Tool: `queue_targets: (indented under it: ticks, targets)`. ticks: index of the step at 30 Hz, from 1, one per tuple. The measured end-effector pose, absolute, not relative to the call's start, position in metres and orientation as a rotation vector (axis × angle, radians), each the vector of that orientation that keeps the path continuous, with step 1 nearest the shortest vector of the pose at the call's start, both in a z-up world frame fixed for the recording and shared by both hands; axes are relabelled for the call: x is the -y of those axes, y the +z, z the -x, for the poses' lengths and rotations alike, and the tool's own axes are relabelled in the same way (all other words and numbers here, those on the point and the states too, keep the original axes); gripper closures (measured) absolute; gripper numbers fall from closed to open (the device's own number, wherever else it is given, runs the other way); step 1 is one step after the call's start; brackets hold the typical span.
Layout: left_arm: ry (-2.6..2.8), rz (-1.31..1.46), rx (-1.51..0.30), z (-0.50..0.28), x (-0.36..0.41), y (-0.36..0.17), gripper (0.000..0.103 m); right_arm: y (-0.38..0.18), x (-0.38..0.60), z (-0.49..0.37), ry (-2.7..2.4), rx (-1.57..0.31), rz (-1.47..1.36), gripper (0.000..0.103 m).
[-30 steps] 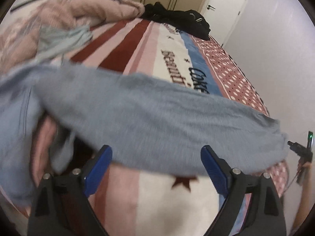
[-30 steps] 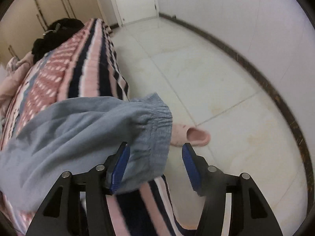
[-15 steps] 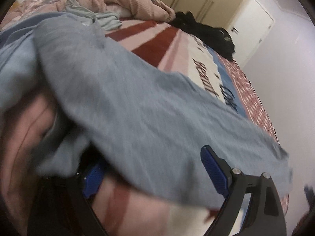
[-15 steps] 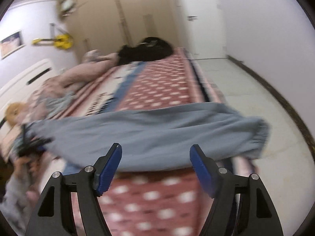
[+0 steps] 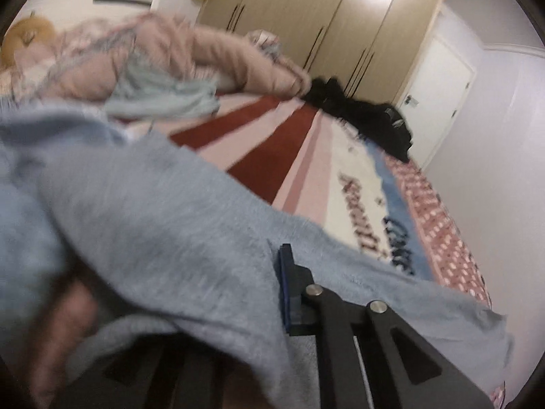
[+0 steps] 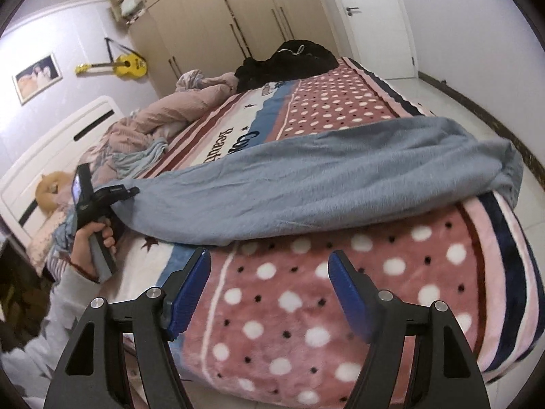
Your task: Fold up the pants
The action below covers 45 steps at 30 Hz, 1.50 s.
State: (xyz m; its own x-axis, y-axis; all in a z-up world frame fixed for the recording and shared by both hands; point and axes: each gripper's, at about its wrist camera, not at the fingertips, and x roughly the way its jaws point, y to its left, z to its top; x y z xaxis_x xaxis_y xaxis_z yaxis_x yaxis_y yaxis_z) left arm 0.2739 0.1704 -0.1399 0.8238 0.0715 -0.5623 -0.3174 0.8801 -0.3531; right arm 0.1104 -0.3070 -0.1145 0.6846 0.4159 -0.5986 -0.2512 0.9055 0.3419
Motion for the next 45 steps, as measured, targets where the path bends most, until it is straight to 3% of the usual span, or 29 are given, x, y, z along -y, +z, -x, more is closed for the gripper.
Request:
queue_targets:
  ticks: [9,19,29,38,41,43,45]
  targets:
    - [0.288,0.466,-0.421,-0.243,-0.205,-0.081,0.1,-0.097,0.311,-0.101,0.377,-0.708,-0.24,0.035]
    - [0.398,0.445,-0.394,-0.209,-0.267,-0.041,0.1,-0.094,0.316,-0.093,0.392,-0.699,-0.263,0.035]
    - [0.06,0.184,-0.416,-0.223,-0.14,-0.021,0.101,-0.09,0.312,-0.087,0.42,-0.677,-0.276,0.035]
    - [-0.239,0.015,-0.743,-0.274,0.005,-0.117,0.1,-0.096,0.335,-0.079,0.39,-0.675,-0.306,0.035]
    - [-0.297,-0.026,-0.797,-0.269,0.022,-0.137,0.084,-0.101,0.345,-0.078,0.369,-0.684,-0.303,0.035]
    - [-0.356,-0.004,-0.786,-0.26,0.021,-0.133,0.049,-0.106,0.349,-0.081,0.355,-0.699,-0.297,0.035]
    - [-0.394,0.023,-0.745,-0.248,0.013,-0.123,0.041,-0.109,0.351,-0.086,0.35,-0.711,-0.297,0.035]
